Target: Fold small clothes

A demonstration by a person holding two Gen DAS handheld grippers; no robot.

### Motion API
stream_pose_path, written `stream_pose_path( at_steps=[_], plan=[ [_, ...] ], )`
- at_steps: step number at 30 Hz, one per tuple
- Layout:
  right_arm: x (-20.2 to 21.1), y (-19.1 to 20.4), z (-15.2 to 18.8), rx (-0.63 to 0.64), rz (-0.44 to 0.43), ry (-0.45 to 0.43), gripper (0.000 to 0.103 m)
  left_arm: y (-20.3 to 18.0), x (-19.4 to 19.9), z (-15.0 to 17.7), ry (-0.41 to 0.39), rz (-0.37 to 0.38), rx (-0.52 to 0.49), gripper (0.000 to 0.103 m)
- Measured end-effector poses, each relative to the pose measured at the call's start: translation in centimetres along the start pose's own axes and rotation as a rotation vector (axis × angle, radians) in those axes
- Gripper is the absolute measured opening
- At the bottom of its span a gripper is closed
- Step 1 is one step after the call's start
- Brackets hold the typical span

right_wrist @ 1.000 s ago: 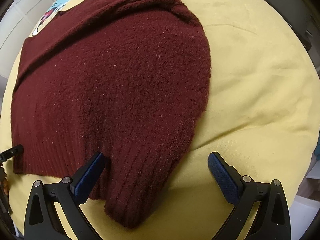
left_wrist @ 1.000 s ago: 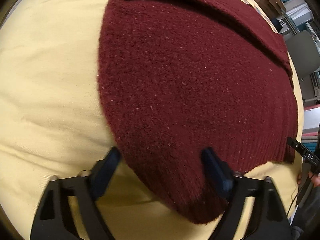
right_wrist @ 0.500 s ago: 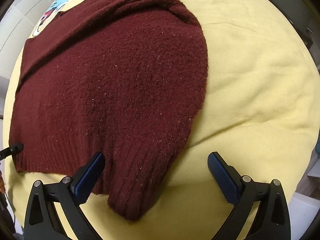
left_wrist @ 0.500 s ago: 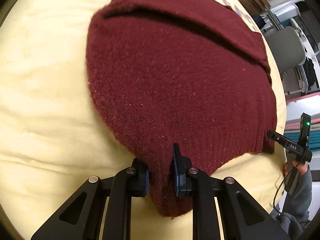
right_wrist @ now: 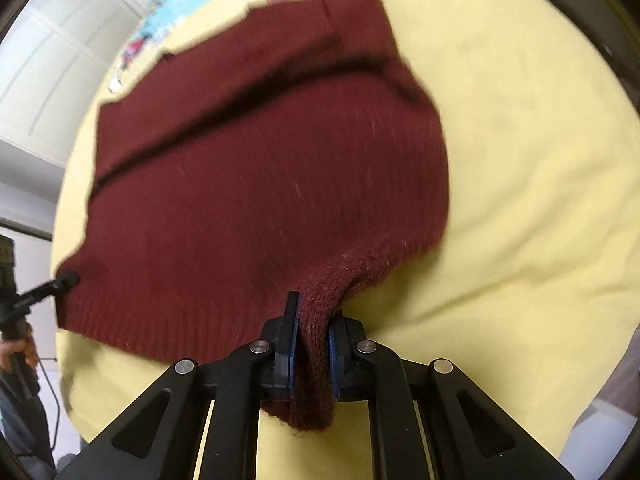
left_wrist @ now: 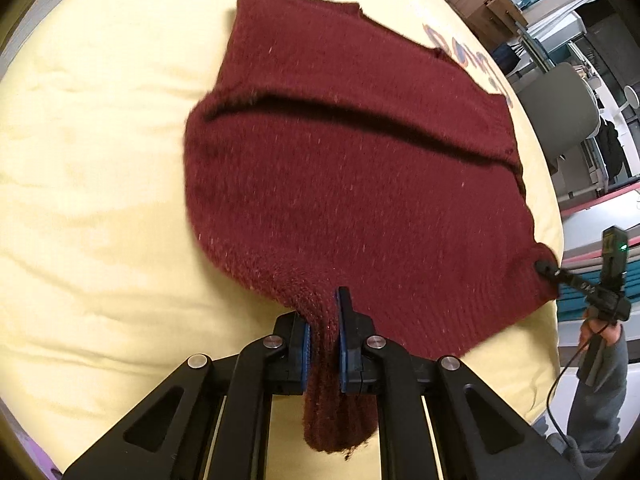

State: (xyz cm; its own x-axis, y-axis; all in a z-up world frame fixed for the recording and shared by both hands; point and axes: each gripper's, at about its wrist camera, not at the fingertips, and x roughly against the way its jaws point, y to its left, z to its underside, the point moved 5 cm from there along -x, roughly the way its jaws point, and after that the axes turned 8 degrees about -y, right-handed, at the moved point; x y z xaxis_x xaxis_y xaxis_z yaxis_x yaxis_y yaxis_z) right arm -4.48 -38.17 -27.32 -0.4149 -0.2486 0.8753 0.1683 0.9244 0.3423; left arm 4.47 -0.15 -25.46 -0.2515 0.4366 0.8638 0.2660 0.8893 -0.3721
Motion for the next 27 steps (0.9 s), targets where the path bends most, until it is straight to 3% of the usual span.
stream_pose_path(
  at_steps=[7,17,23,27],
  plan=[
    [3.8,1.3,-5.5,0.018,-0.054,-0.152,0.011,-1.0,1.3,-4.6,-0.074,0.018,-0.011,0.008],
    [4.3,4.0,-16.4,0.025,-0.02,-0.328,0.011,-1.4,4.3,-16.6,-0.254,-0.003,-0.022,0.008],
    [2.1,4.3,-22.7,0.01,0.046,-0.346,0.01,-0.4,1.8,-22.7,-0.262,-0.062,-0.03,0.008],
    [-1.3,3.9,-24.5,0.016,0.109,-0.285,0.011,0.5,-2.2,-23.6,-0.211,-0.149,-0.057,0.008]
  ],
)
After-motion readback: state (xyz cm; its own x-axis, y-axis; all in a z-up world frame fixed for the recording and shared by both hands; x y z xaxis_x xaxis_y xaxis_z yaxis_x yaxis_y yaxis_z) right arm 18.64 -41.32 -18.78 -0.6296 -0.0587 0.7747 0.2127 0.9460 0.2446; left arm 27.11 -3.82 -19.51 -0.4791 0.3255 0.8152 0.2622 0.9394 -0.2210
